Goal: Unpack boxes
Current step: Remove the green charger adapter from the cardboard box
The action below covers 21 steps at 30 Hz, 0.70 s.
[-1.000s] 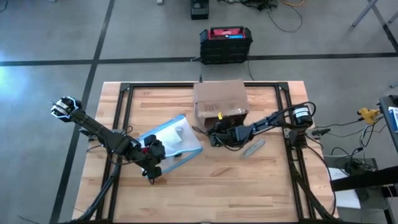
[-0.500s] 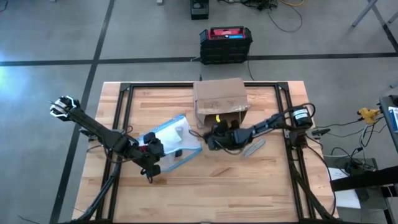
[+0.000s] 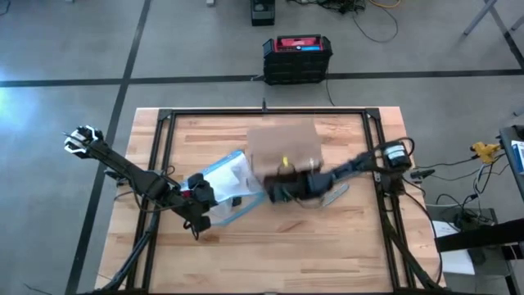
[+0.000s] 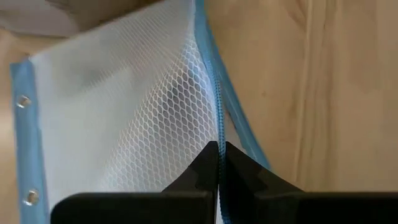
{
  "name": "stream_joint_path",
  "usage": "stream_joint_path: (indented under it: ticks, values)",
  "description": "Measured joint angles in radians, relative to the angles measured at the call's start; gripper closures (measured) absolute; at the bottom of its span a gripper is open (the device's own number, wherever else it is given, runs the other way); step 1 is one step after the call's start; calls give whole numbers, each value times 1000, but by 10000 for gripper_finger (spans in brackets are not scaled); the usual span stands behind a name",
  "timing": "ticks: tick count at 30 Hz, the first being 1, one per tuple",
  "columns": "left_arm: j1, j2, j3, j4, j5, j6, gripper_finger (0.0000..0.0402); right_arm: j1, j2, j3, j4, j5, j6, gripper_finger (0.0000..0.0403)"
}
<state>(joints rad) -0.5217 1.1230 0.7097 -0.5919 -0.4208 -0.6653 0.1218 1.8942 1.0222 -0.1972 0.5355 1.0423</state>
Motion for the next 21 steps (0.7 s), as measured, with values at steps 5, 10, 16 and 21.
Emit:
stream_joint_path:
  ticks: [5,10,16,21]
  values:
    - [-1,-11,0,1,20,33,401,104,-60,5,-131,47,73,403]
    - [0,-22,0,14,19,43,401,118,-120,5,-165,112,56,403]
    - [0,-23,0,17,18,29,401,136,-188,6,-250,196,82,403]
    - [0,-20,0,23,17,29,401,128,-188,8,-475,252,262,403]
